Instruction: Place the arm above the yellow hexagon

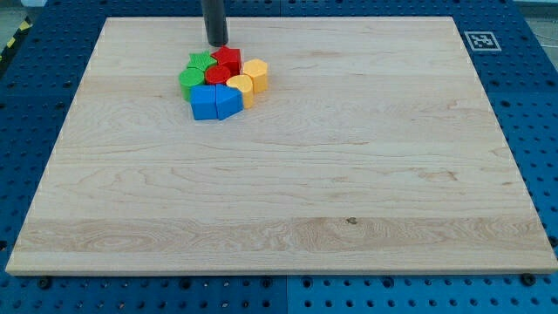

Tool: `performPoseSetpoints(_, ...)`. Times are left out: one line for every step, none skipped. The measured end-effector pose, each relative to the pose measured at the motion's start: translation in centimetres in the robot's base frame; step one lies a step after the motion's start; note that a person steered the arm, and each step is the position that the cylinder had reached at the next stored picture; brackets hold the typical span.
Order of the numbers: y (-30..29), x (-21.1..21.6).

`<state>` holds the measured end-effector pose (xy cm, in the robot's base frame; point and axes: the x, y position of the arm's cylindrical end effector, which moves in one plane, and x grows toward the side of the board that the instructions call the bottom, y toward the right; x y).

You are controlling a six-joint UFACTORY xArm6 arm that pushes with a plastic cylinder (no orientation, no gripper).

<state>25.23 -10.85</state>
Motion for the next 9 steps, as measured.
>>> performPoseSetpoints(-0.1,0.0)
performPoseSetpoints(2.9,0.0)
performPoseSetpoints(5.5,2.1)
performPoseSetpoints(9.6,3.7)
performPoseSetpoints(11.3,4.0)
performPoseSetpoints(10.6,5.4)
performPoseSetpoints(10.4,5.7)
performPoseSetpoints(10.4,5.7)
performPoseSetpoints(9.8,5.7)
